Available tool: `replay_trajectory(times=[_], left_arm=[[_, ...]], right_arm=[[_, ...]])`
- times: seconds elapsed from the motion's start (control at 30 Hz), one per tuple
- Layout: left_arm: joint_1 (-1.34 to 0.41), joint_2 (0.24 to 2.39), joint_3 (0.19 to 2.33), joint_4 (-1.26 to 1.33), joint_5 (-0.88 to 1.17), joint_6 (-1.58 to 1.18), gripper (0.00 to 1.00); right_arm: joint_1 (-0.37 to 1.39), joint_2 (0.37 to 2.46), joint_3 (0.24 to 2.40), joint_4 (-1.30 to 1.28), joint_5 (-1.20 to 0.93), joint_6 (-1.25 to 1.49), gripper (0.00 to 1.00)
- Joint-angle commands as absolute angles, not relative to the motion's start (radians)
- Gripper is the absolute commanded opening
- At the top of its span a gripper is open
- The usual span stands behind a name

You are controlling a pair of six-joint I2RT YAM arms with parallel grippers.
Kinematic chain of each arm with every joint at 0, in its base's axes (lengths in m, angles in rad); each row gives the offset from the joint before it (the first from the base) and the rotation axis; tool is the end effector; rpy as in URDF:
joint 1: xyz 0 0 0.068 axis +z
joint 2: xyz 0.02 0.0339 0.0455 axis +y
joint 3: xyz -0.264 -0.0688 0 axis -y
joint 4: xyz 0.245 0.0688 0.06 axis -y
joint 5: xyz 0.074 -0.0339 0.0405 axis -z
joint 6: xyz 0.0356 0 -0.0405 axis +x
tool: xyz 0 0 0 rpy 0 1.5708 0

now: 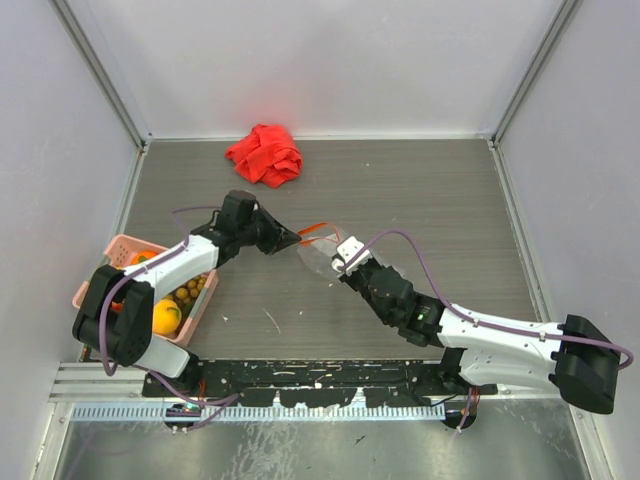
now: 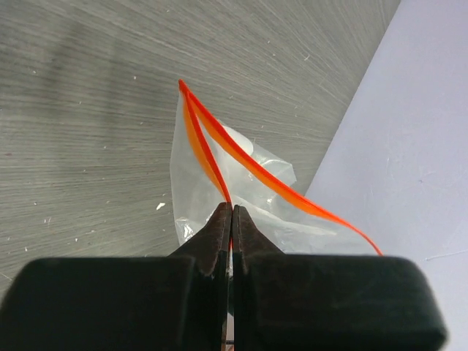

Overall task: Place the food in the zip-top bag and seal the zipper
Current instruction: Open the zipper of the food storage bag at the center of the board.

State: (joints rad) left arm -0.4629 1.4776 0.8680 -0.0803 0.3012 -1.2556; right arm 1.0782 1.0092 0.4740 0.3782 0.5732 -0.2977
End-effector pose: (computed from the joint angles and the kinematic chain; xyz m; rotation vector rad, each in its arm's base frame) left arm 0.2762 -0.1496 0.2165 -0.8122 2.4109 -1.1573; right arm 0.1227 0.1877 0.2474 -0.7276 1.5401 0.0865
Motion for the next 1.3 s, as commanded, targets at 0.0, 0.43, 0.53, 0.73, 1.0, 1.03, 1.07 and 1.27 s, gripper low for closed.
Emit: replay_trajectory(times=[0.0,0.43,0.53,0.73,1.0,1.03,1.07,1.27], left_arm=[[-0.466,1.459,0.932,-0.105,0.27,-1.185,0.0],[-0.474,1.37,1.091,-0.309,0.055,-0.87,0.0],[-0.494,1.351,1.125,-0.327,0.005,-0.798,0.0],[-0.566,1.336,1.212,-0.396,-0.137,-0.644,0.0],[-0.632,1.328,1.256,-0.382,-0.21,-0.534,0.0],[-0.632,1.328,1.262,-0.382,-0.215,-0.527,0.0],[-0.633,1.325,1.266,-0.379,-0.215,-0.52,0.0],[-0.656,1.29,1.265,-0.339,-0.226,-0.492,0.0]], right_arm=[[1.085,0.974,0.493,0.376,0.563,-0.261,0.27],[1.085,0.876,0.614,0.083,0.544,-0.073,0.58],[1.085,0.873,0.676,-0.02,0.54,-0.02,0.62],[1.085,0.882,0.84,-0.224,0.484,0.087,0.67],[1.085,1.009,1.108,-0.471,0.474,0.215,0.75],[1.085,1.018,1.132,-0.49,0.47,0.229,0.77],[1.085,1.03,1.152,-0.506,0.473,0.24,0.78],[1.084,1.124,1.242,-0.523,0.558,0.287,0.81]])
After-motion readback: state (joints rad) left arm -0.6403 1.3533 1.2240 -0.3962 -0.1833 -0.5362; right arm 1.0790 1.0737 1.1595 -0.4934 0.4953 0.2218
